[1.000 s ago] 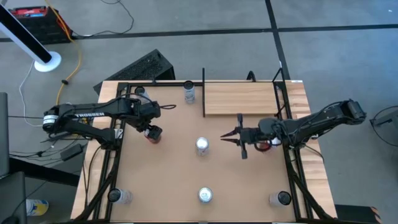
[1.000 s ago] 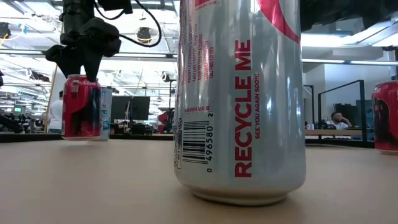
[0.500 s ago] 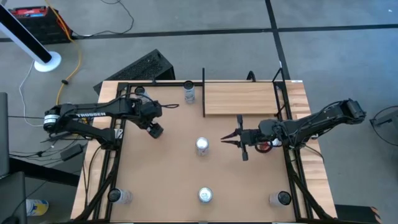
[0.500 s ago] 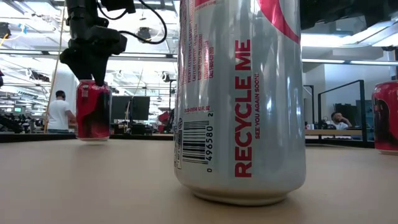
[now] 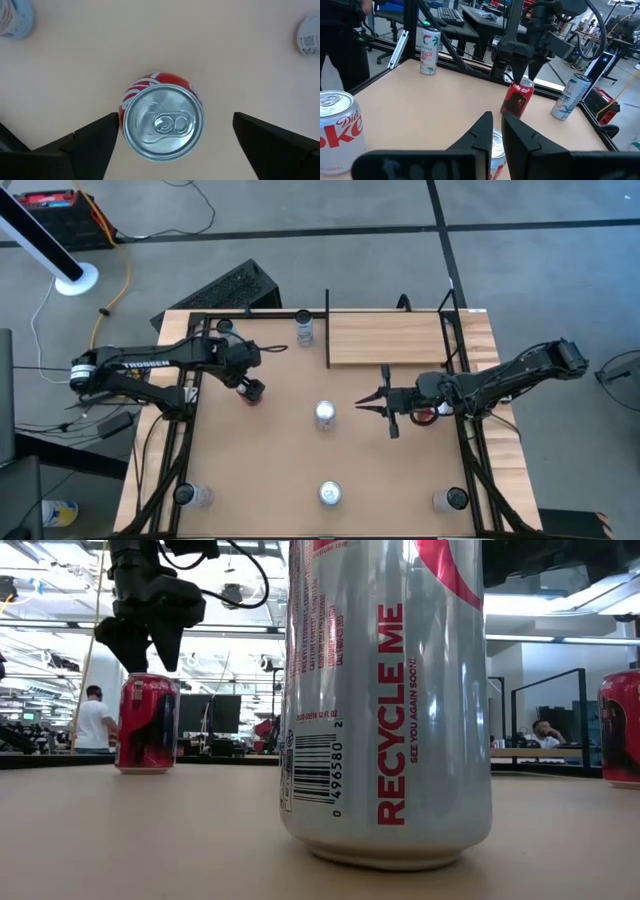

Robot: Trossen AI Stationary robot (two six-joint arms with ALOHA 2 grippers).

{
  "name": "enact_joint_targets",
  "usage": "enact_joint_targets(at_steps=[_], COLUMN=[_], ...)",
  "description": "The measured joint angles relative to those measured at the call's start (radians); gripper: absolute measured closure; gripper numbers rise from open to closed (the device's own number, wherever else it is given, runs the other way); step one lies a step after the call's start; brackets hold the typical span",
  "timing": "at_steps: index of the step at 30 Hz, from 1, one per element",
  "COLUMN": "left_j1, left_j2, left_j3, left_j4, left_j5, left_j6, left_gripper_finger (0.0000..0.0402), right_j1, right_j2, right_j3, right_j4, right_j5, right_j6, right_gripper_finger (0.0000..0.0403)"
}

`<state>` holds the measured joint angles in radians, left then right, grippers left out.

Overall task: Place canned beverage on shelf
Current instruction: Put the left red soda can on the shelf

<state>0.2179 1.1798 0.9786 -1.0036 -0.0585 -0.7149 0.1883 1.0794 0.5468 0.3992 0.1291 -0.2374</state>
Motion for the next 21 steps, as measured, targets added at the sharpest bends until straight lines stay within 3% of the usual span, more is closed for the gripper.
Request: enact_joint_targets(at_steps=[6,12,21], left_j1=[0.047,0.049,-0.006], left_j2=[0.0,0.0,0.0], left_j3=[0.093,0.194,0.103], left_j4=[-0.005,-0.08,-0.063], left_j5=[-0.005,0.027,0.027], left_j6=[0.181,0.504,0.798], left_gripper_finger=[0.0003,0.0005,0.0006], right_j1=[0.0,0.015,0.021], right_j2=[0.0,0.0,0.0], right_j3=[0.011,0.048,0.069], right_j4=[0.002,-0.011,-0.046], right_j5=[0.0,0.0,0.0], right_j6=[-0.003,0.001,0.001], right_gripper_finger=[0.0339,0.0339,0.0339])
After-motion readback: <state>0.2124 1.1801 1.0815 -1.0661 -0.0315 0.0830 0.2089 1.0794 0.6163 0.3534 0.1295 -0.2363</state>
